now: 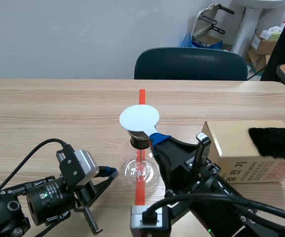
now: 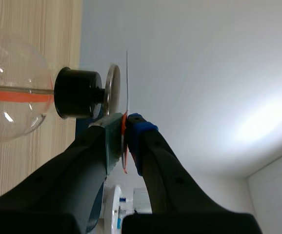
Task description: Do the electroscope experiment
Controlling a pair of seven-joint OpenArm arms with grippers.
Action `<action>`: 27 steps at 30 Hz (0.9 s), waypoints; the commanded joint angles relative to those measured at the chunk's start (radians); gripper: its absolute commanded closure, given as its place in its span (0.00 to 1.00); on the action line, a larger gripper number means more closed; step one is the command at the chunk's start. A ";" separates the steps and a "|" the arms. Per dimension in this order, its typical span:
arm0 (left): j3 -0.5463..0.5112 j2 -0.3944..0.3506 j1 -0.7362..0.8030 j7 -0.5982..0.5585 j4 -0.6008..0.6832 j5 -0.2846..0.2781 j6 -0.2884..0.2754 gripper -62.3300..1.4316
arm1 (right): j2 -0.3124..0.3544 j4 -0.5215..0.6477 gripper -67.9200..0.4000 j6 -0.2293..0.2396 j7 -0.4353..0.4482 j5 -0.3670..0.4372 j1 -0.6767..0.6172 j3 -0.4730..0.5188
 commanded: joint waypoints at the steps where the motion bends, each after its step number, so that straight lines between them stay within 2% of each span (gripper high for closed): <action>1: -0.004 0.005 0.000 -0.010 0.017 -0.006 0.000 0.92 | 0.005 0.020 0.97 -0.012 -0.031 0.007 0.003 0.007; 18: -0.004 0.005 0.000 -0.005 0.017 -0.006 0.000 0.92 | 0.005 0.020 0.97 -0.012 -0.532 0.008 0.003 0.007; 23: -0.004 0.005 0.000 -0.005 0.017 -0.006 0.000 0.92 | 0.005 0.020 0.97 -0.012 -0.621 0.008 0.003 0.007; 27: -0.004 0.005 0.000 -0.005 0.017 -0.006 0.000 0.92 | 0.005 0.020 0.97 -0.012 -0.650 0.007 0.003 0.007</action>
